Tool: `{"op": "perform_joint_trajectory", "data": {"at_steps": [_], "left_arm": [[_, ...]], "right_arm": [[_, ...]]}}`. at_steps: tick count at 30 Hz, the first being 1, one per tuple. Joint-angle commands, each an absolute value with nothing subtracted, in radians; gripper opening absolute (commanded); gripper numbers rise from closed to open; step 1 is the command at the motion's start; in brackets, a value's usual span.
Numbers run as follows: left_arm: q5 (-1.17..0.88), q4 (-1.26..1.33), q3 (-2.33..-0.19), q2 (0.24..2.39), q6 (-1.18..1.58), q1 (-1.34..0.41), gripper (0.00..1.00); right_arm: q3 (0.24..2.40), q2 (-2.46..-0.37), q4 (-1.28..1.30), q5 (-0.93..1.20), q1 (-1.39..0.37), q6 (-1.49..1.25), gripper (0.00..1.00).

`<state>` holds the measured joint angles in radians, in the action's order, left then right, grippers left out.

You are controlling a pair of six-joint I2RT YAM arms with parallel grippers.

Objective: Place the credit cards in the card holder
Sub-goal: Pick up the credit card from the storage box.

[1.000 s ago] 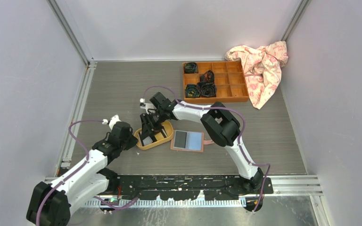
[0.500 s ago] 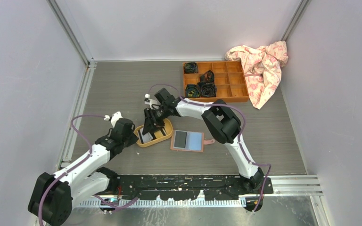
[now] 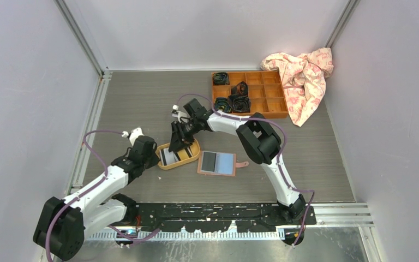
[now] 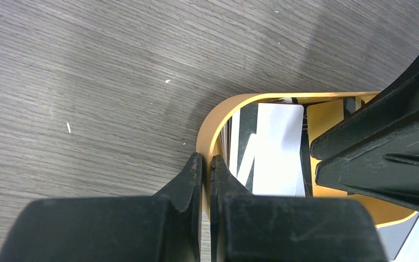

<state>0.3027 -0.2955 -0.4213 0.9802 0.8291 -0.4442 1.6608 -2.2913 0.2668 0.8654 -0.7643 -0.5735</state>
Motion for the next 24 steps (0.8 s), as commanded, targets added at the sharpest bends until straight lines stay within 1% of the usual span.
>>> {"op": "perform_joint_trajectory", "data": {"at_steps": [1,3,13,19,24], "left_arm": [[0.293,-0.166,-0.48,0.957,0.833,-0.449,0.0],[0.285,-0.161,-0.475,0.952,0.834,-0.45,0.0],[0.264,-0.153,-0.471,0.942,0.85,-0.457,0.0],[0.277,-0.16,-0.472,0.94,0.856,-0.468,0.0],[0.289,-0.168,-0.469,0.927,0.856,-0.471,0.0]], "right_arm": [[1.73,-2.277,0.4,0.737,-0.774,-0.421,0.48],[1.732,-2.281,0.402,0.724,-0.775,-0.419,0.5],[1.747,-2.332,0.384,0.737,-0.827,-0.463,0.5],[1.691,-2.306,0.172,0.883,-0.827,-0.632,0.47],[1.643,-2.28,0.01,0.948,-0.826,-0.774,0.44]]}}
